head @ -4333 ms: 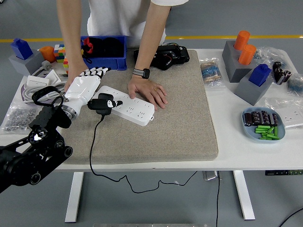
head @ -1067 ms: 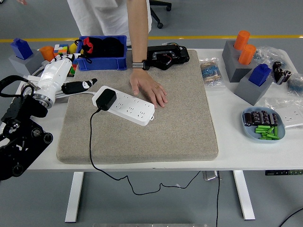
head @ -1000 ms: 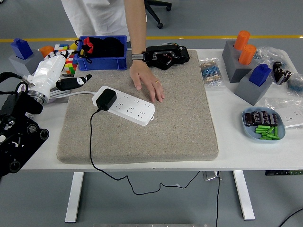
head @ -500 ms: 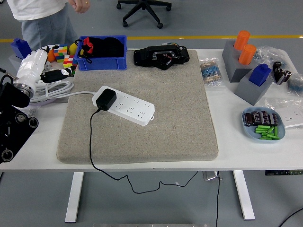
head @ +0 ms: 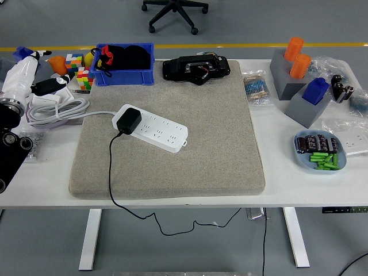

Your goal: Press the white button,pick up the black plug,place it near the board,insert it into the board

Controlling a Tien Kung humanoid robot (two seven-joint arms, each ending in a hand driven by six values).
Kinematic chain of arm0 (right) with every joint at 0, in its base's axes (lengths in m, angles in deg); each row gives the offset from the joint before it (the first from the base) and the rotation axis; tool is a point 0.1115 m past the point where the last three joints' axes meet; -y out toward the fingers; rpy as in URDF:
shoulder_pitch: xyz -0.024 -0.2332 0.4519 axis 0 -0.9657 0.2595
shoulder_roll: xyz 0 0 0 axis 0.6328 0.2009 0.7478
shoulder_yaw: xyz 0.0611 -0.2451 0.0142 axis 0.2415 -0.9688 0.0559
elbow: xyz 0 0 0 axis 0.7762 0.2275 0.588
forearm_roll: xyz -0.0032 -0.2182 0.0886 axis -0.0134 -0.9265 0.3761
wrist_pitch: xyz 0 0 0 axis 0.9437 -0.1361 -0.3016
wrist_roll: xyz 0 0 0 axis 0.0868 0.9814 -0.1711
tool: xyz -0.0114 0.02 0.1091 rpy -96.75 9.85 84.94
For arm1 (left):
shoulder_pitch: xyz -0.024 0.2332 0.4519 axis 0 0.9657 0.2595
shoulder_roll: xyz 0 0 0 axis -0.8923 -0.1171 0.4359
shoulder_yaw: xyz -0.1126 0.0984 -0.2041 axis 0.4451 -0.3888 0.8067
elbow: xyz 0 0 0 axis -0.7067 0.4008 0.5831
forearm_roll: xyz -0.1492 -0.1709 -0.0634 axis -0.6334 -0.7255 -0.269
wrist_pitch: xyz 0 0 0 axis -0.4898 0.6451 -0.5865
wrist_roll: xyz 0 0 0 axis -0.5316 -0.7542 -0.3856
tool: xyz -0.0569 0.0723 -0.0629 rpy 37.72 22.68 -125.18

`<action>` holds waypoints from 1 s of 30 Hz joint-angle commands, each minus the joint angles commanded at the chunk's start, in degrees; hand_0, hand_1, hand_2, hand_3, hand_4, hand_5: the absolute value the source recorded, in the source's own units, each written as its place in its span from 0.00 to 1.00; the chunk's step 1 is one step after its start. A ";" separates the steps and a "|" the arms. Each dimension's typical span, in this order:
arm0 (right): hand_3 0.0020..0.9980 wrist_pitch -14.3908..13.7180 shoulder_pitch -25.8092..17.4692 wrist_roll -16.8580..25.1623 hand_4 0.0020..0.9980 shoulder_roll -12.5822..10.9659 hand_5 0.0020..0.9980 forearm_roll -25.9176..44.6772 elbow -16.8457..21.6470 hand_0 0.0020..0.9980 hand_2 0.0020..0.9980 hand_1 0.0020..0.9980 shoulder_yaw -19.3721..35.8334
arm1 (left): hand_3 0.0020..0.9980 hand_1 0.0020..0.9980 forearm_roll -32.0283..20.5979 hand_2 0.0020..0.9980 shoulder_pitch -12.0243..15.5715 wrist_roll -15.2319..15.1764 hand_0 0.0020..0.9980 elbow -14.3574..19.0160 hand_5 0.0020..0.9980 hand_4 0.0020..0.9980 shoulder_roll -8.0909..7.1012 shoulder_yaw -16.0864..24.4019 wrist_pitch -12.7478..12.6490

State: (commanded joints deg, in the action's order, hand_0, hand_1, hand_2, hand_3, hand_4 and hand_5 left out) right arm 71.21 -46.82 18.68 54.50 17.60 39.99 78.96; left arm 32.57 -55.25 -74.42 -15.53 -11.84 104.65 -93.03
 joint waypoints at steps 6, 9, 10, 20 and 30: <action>0.68 -0.32 1.44 0.67 0.85 -0.30 0.55 0.04 -0.36 0.80 0.70 0.72 -0.29 | 0.89 0.98 0.25 0.95 -0.57 -1.07 0.98 -0.10 0.64 0.85 0.04 2.59 -0.81; 0.68 -0.17 2.94 0.25 0.85 -0.65 0.55 0.12 -0.30 0.80 0.70 0.72 -1.91 | 0.89 0.98 0.28 0.95 -1.45 -1.40 0.98 -0.32 0.64 0.85 -0.07 3.20 -1.17; 0.68 -0.14 2.97 0.14 0.85 -0.79 0.55 0.11 -0.25 0.80 0.70 0.72 -2.08 | 0.89 0.98 0.26 0.95 -1.41 -1.44 0.98 -0.29 0.64 0.85 -0.09 3.08 -1.22; 0.68 0.03 2.17 -0.45 0.82 -1.36 0.51 -0.43 -0.30 0.80 0.72 0.73 -1.19 | 0.89 0.98 -0.66 0.95 1.22 -2.82 0.98 0.82 0.65 0.85 0.98 4.14 -1.87; 0.69 0.06 2.75 -0.57 0.83 -1.88 0.53 -0.59 -0.06 0.80 0.74 0.74 -1.53 | 0.89 0.98 -0.39 0.95 0.55 -2.71 0.98 1.18 0.66 0.85 0.88 5.55 -1.68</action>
State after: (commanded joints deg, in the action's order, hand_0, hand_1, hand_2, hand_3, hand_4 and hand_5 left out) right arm 71.27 -44.07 18.11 52.62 17.01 39.93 77.43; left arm 32.18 -54.71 -77.13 -14.35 -10.96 110.20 -94.71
